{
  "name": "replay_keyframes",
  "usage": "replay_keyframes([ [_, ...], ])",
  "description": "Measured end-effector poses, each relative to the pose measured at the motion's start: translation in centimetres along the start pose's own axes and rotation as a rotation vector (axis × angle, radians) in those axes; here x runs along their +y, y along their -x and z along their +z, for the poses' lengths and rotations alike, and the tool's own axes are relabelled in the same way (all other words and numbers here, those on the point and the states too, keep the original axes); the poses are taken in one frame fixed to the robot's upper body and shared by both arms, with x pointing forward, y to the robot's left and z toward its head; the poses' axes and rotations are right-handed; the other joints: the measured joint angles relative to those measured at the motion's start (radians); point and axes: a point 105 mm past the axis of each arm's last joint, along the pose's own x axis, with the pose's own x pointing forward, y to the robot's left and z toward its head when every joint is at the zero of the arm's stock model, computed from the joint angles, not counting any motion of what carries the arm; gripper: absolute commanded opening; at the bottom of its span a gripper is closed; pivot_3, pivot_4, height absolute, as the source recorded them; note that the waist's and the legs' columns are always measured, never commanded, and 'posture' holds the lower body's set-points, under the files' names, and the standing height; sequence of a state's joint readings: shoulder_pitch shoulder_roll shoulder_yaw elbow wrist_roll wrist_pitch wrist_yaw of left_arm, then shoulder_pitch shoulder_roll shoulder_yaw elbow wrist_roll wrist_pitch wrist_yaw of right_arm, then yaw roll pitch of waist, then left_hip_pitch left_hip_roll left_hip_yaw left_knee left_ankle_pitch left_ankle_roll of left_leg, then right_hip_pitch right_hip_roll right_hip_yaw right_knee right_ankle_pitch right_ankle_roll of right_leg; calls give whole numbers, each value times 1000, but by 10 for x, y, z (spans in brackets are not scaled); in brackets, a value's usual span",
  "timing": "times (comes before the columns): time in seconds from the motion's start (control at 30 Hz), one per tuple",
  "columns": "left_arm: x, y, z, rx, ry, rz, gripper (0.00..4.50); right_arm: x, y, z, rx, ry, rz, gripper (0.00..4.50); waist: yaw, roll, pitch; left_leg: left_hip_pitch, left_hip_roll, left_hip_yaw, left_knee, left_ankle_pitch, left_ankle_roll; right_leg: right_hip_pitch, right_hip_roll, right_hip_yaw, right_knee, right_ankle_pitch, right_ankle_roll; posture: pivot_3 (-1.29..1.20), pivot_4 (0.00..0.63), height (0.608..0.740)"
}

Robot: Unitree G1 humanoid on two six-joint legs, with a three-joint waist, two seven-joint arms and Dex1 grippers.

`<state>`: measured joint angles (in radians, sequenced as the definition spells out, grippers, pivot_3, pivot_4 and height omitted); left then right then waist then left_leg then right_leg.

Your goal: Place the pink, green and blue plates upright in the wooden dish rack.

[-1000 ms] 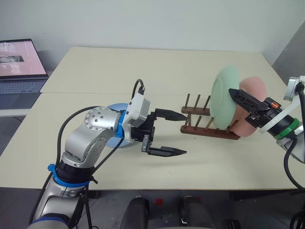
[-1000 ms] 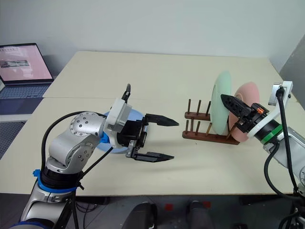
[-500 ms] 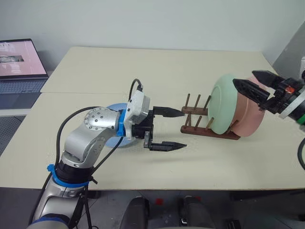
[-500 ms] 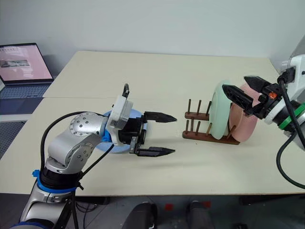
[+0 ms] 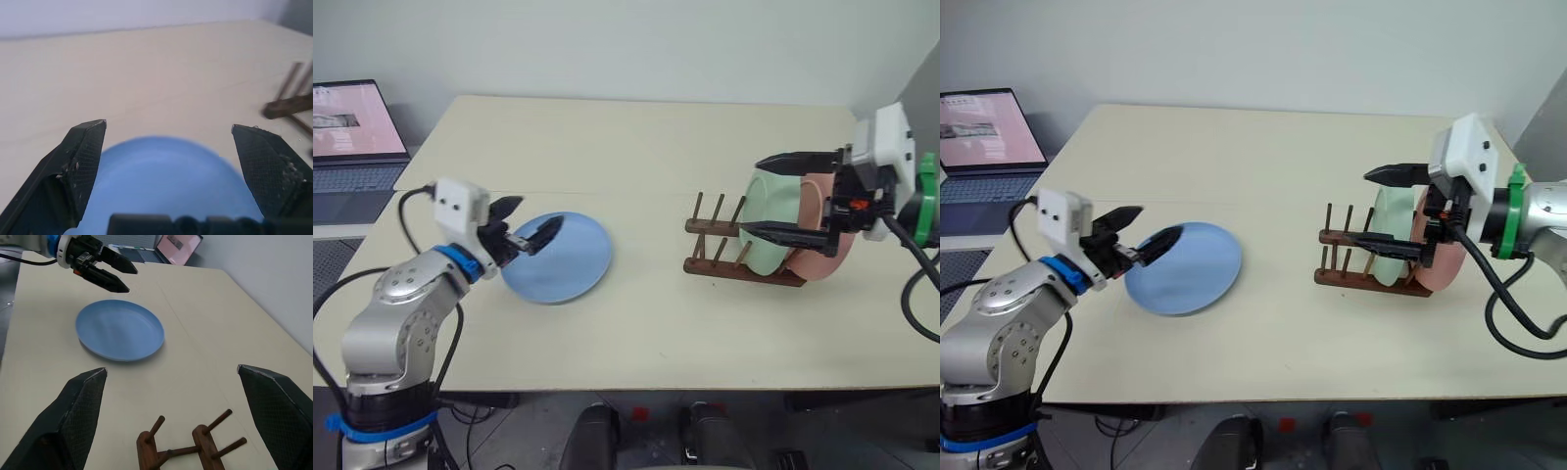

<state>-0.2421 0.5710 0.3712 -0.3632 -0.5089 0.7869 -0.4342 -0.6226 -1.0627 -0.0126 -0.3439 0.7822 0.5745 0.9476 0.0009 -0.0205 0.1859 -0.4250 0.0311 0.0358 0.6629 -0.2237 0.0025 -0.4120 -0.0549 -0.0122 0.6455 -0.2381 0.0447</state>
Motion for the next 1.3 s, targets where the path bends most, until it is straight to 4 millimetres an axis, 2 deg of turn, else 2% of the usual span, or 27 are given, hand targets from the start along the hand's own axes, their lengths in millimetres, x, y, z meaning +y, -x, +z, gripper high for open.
replay_keyframes([
  [0.1, 13, 3, -23, 71, 121, 142, 4500, 0, -8, -8, 1, -22, 33, 4463, 10, -1, 0, 0, -1, -1, 0, 0, 0, 0, 0, -1, 0, 5, -1, 0, 150, 725],
  [0.3, 31, 12, -53, 165, 287, 331, 4500, 4, -10, -13, 14, -26, 85, 4463, 12, -1, 0, 0, 0, -1, 0, 0, 0, 0, 0, -1, 1, 5, -1, 0, 150, 725],
  [0.43, 21, 10, -82, 286, 417, 326, 4500, 9, -13, -7, 9, -5, 127, 4463, 12, -1, 0, 0, 0, -1, 0, 0, 0, 0, 0, -2, 1, 5, -1, 0, 150, 725],
  [0.5, 19, 8, -81, 291, 439, 314, 4500, 11, -14, -3, 3, 8, 144, 4463, 14, -1, 0, 0, -1, -1, 1, 0, 0, 1, 0, -2, 1, 5, -1, 0, 150, 725],
  [0.6, 16, 6, -81, 306, 471, 309, 3962, 15, -16, -2, -1, 6, 167, 4500, 14, -1, 0, 0, -1, -1, 1, 0, 0, 1, 0, -1, 1, 5, -1, 0, 150, 725],
  [0.9, 8, 2, -83, 344, 501, 280, 1674, 20, -19, 2, -4, 21, 202, 4500, 18, -1, 0, 0, -1, -1, 1, 0, 0, 1, -1, -1, 1, 5, -2, 0, 150, 725],
  [1.03, -3, -6, -80, 326, 547, 235, 586, 19, -21, 1, 0, 31, 191, 4500, 20, -2, 0, 0, -1, -1, 1, 0, 0, 1, -1, -1, 1, 5, -2, 0, 150, 725],
  [1.1, -10, -13, -72, 291, 565, 194, 14, 18, -23, 0, -3, 35, 183, 4500, 20, -2, 0, 0, -1, -1, 1, 0, 0, 1, -1, -1, 1, 5, -2, 0, 150, 725],
  [1.17, -13, -20, -59, 241, 569, 167, 14, 16, -24, -1, 0, 49, 166, 4500, 20, -2, 0, 0, -1, -1, 1, 0, 0, 1, 0, -1, 1, 5, -2, 0, 150, 725],
  [1.3, -15, -29, -45, 185, 607, 147, 14, 12, -28, -3, 9, 94, 130, 4500, 19, -2, 0, 0, -1, -1, 1, 0, 0, 1, 0, -2, 1, 5, -1, 0, 150, 725],
])
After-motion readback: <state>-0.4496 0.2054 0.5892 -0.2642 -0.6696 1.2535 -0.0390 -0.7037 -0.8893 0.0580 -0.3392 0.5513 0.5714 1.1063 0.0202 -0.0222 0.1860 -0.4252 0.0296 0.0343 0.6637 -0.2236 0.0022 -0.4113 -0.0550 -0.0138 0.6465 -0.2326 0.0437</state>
